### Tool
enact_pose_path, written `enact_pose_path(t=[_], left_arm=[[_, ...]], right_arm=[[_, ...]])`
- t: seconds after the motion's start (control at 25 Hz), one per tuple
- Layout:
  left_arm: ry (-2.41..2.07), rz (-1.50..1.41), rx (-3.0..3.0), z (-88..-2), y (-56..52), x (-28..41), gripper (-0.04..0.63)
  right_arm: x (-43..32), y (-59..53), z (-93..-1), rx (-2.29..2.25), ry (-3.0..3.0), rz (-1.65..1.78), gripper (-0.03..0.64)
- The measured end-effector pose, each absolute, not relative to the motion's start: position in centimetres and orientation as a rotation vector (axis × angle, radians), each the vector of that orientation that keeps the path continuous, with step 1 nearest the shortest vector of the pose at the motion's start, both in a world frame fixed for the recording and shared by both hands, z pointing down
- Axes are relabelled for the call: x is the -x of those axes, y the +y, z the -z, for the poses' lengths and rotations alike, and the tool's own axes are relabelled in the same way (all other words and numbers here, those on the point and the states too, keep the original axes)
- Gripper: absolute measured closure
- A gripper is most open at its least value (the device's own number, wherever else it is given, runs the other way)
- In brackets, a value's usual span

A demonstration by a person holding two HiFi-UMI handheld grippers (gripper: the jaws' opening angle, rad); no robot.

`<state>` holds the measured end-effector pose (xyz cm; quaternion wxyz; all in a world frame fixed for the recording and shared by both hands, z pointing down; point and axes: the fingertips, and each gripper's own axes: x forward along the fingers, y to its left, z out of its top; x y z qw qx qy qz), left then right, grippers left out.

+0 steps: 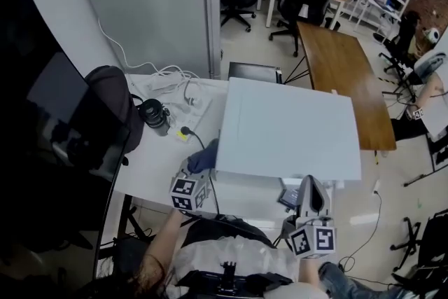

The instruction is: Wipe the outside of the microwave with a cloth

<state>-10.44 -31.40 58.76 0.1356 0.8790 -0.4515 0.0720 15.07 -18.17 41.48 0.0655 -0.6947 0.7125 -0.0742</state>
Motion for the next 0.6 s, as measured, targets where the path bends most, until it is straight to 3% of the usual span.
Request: enact_pose_path(t=[0.36,0.6], left_arm=[[-1.352,-0.19,-2.393,-61.2,-23.5,12.1,0.548],[-1.566,-0.174,-2.386,-59.7,-31.7,15.6,0.548]], right_arm=[[-9.5,-20.0,-41.5,1.891,2.329,0.231,0.598],[-7.7,-20.3,-41.6,1.823,2.396,0.226,0.598]])
